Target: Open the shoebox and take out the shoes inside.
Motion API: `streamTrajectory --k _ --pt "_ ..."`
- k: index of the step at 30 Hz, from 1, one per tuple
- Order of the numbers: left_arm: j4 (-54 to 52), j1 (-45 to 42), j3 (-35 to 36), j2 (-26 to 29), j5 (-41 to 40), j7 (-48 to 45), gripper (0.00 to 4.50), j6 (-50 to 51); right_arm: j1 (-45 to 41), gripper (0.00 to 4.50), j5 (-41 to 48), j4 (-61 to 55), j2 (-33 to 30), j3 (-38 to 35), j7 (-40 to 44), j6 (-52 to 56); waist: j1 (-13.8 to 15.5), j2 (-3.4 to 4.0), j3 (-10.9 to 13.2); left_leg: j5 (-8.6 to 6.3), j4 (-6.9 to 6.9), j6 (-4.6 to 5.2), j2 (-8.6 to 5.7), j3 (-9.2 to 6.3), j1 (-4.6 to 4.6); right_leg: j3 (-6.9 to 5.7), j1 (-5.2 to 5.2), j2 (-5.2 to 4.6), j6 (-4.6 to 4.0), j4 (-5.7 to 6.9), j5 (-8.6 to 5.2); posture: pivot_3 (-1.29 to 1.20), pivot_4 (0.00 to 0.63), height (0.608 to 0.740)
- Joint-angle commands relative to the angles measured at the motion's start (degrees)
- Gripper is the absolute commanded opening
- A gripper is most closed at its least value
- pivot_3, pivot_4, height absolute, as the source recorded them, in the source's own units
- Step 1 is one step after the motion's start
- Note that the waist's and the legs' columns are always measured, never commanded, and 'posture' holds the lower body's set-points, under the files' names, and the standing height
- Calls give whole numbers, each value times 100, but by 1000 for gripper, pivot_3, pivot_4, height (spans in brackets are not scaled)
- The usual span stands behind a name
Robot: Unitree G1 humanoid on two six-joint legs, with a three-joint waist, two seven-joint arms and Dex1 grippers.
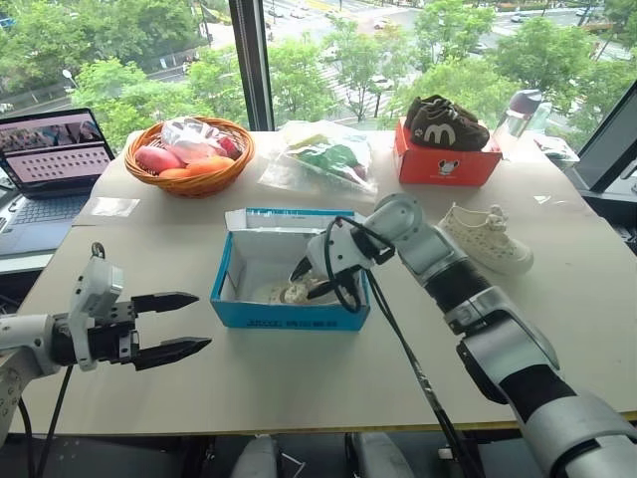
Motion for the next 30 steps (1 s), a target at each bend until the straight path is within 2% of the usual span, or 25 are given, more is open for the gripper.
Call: streamTrajectory --k 1,3,8,17,23,27,30 --pt "-138 -53 194 91 -119 -9 4500 33 -187 359 131 -96 76 -220 -102 -203 -4 0 0 0 0 0 1 0 0 0 0 0 0 0 0 0 150 740" --pt "-109 -7 211 116 -82 -55 4500 13 -172 11 226 -154 105 -304 -132 -218 -13 0 0 0 0 0 1 0 0 0 0 1 0 0 0 0 150 740" --pt "-60 28 248 148 -65 -127 4500 -8 -206 11 395 -341 169 -561 -379 -104 -27 0 0 0 -1 0 1 0 -1 0 -1 0 -1 0 0 0 150 740" --pt "120 -290 -60 191 -5 -220 4500 -37 -520 11 558 -1260 -169 -1002 -630 573 -27 1 1 0 -1 0 0 -1 -2 0 -3 0 4 0 -2 0 150 740" --pt "512 -846 -576 183 154 -425 4500 -168 -979 11 682 -1241 -809 -1729 -1192 1432 36 1 2 0 0 0 -4 0 -7 -2 -4 -3 4 -3 -2 0 150 740" --pt "824 -1312 -960 126 291 -551 4500 -249 -1107 11 604 -1109 -1542 -2143 -1494 1707 61 1 2 0 0 0 -5 -3 -16 -7 -6 -3 2 -8 -2 0 150 740" --pt "1050 -1673 -1294 53 404 -686 4500 -314 -883 11 820 -1143 -2105 -2576 -1619 1997 52 0 3 0 0 0 -9 -1 -19 -5 -7 -7 2 -10 -2 0 150 740"
